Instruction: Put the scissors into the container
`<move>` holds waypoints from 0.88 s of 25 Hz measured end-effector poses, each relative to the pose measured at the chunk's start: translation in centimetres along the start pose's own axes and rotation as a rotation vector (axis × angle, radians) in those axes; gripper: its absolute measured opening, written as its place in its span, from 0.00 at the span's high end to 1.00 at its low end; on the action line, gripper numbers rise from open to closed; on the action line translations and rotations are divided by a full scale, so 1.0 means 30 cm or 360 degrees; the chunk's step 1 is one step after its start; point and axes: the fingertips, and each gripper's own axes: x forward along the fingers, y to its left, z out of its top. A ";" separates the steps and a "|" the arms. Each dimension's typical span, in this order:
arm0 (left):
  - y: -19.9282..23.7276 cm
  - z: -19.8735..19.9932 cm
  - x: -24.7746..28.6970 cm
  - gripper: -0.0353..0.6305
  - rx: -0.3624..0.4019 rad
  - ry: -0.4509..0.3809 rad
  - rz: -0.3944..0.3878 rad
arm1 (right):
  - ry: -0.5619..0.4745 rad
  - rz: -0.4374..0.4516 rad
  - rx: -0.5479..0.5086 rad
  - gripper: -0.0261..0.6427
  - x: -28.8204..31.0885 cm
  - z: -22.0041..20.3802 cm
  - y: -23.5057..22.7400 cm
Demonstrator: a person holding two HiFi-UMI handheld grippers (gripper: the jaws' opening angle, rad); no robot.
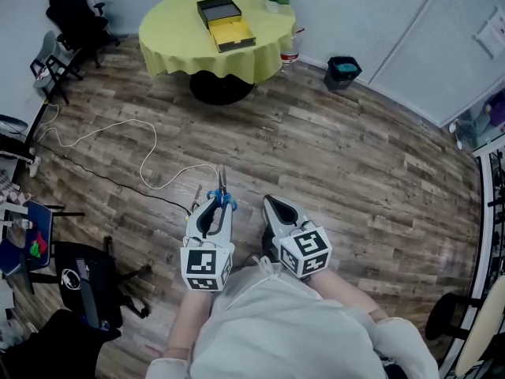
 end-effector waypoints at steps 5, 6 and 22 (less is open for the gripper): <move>0.045 0.074 0.230 0.82 -0.0022 0.0042 0.0098 | 0.0023 0.0122 0.0027 0.96 0.165 0.110 -0.171; 0.053 0.093 0.281 0.82 -0.0018 0.0048 0.0121 | 0.0030 0.0139 0.0024 0.96 0.200 0.137 -0.212; 0.096 0.289 0.974 0.82 -0.0126 0.0061 0.0336 | 0.0153 0.0295 0.0053 0.96 0.577 0.332 -0.781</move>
